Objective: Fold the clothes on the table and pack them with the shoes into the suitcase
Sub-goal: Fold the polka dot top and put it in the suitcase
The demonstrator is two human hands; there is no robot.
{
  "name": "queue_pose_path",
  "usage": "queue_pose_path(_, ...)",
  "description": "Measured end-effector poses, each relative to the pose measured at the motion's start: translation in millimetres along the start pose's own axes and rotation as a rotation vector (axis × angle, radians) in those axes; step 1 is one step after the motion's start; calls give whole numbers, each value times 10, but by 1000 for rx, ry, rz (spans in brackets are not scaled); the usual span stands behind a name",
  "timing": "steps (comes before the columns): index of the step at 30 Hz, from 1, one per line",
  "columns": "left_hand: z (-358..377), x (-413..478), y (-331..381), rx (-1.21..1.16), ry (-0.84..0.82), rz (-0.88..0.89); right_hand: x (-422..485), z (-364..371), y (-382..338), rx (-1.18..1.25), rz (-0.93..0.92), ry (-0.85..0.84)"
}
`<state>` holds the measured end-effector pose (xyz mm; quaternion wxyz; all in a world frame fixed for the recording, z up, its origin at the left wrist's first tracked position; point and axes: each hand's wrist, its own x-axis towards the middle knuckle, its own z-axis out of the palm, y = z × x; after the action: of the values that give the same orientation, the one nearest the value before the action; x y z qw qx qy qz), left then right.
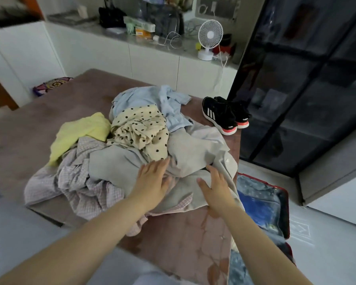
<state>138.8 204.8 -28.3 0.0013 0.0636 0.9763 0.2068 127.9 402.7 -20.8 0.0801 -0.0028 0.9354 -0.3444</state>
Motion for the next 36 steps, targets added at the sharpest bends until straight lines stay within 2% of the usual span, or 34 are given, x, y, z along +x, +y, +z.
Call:
queue_pose_path(5, -249, 158, -337, 71, 30, -99, 289, 213, -377, -26, -198, -56)
queue_pose_path(11, -527, 611, -761, 138, 88, -79, 740, 550, -762, -147, -257, -80)
queue_pose_path(19, -686, 1313, -1057, 168, -40, 101, 1141, 834, -1113, -252, 31, 124)
queue_pose_path(26, -782, 1673, -1117, -39, -3, 205, 945, 314, -1059, 142, 157, 284)
queue_pose_path(30, -1125, 1888, -1021, -308, 91, 180, 664, -193, -827, 187, 209, 473)
queue_pose_path(36, -1925, 2069, -1283, -407, 259, 181, 199, -880, -593, 264, 257, 714)
